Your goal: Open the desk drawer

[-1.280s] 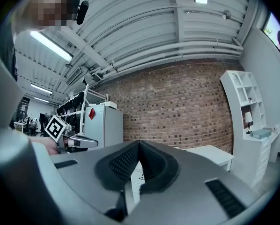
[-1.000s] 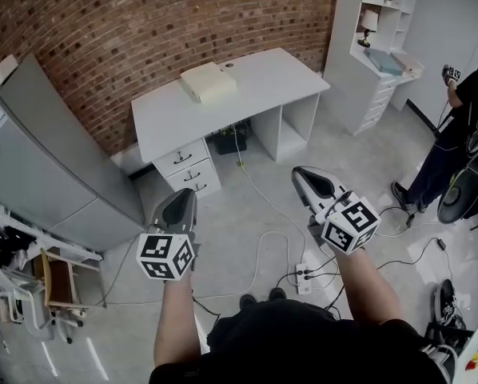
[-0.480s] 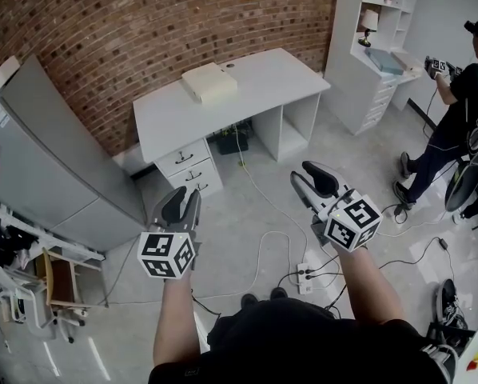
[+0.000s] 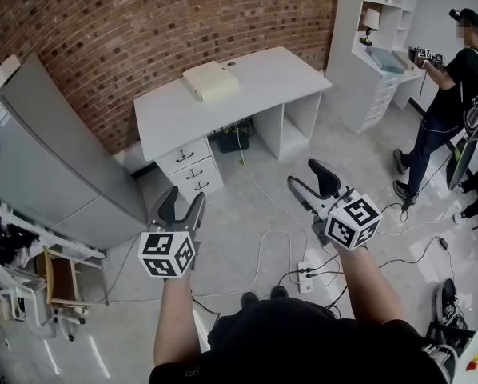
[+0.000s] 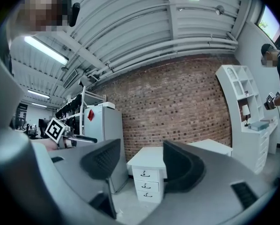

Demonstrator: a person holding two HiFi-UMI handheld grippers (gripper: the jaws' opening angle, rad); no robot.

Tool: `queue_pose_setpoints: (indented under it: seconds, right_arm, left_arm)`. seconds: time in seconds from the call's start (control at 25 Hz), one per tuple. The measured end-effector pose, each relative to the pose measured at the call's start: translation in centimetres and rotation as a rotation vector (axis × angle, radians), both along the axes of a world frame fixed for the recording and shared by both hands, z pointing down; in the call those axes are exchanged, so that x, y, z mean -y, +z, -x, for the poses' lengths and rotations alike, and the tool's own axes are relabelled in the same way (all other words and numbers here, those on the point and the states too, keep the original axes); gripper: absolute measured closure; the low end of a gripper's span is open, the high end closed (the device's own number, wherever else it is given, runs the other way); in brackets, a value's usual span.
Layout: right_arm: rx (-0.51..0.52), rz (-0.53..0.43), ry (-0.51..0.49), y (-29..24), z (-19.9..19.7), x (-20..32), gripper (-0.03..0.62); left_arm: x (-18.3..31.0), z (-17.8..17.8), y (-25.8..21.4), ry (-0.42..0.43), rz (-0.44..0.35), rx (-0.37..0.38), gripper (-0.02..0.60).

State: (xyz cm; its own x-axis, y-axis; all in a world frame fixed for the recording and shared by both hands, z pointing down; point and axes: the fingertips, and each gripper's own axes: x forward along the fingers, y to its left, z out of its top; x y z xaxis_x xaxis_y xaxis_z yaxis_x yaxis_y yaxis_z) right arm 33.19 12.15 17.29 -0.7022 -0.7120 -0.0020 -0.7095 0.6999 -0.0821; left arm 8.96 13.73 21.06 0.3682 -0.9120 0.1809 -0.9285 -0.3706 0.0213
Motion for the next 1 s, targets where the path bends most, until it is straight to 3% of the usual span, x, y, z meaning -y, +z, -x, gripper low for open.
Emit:
queue_pose_setpoints:
  seconds: [0.48,1.0]
  right_arm:
    - [0.028,0.010,0.019,0.6,-1.4,0.8,0.279]
    - [0.067,0.041,-0.041,2.0,-4.9,0.7,0.261]
  left_arm:
    - [-0.2,0.5,0.7,-0.054,0.024,0.002,0.256]
    - [-1.0,-3.3,0.6,-0.095,0.041,0.016,0.207]
